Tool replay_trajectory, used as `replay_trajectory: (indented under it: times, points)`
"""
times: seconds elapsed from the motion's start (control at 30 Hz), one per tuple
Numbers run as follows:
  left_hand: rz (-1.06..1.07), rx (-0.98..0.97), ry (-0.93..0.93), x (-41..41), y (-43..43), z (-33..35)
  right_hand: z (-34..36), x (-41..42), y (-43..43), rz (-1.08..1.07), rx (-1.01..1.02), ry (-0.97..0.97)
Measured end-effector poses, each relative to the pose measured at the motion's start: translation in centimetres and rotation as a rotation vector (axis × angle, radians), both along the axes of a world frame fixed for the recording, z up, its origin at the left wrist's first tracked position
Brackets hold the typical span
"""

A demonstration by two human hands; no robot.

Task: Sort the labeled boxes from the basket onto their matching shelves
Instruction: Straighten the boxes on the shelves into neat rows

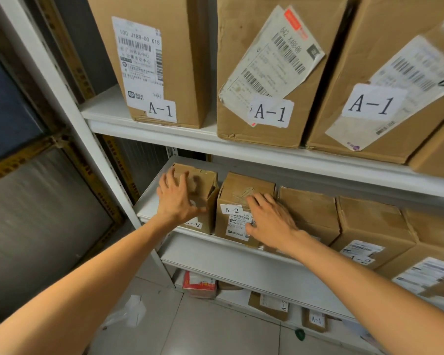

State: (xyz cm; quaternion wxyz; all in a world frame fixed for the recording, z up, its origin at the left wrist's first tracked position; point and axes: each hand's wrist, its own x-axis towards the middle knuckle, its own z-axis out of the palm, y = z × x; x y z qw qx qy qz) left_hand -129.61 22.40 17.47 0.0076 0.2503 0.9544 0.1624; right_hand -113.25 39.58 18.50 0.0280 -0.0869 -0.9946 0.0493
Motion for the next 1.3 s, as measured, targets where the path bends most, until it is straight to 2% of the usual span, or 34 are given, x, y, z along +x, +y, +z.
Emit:
replay_trajectory:
  times: [0.07, 0.17, 0.3, 0.47, 0.7, 1.07, 1.3]
  points:
    - [-0.085, 0.021, 0.031, 1.5, 0.3, 1.7, 1.0, 0.6, 0.1, 0.034, 0.007, 0.023]
    - [-0.156, 0.021, -0.020, 4.8, 0.9, 3.8, 2.6, 2.1, 0.1, 0.091, -0.003, 0.053]
    - [-0.218, -0.068, -0.033, 9.9, 1.5, 6.1, 4.8, 5.2, 0.4, 0.117, -0.048, 0.020]
    - [-0.201, -0.131, 0.021, 16.6, 2.8, 8.6, 7.1, 10.0, 1.6, 0.075, -0.113, -0.013]
    - [-0.236, -0.118, 0.128, 22.5, 5.2, 14.5, 11.2, 15.4, 4.4, 0.103, -0.024, 0.003]
    - [-0.452, -0.014, 0.191, 30.6, 14.3, 23.2, 21.6, 26.4, 10.4, -0.153, 0.041, 0.053]
    - [-0.627, 0.066, 0.218, 38.2, 22.0, 26.6, 26.8, 37.4, 15.7, -0.381, 0.071, 0.091]
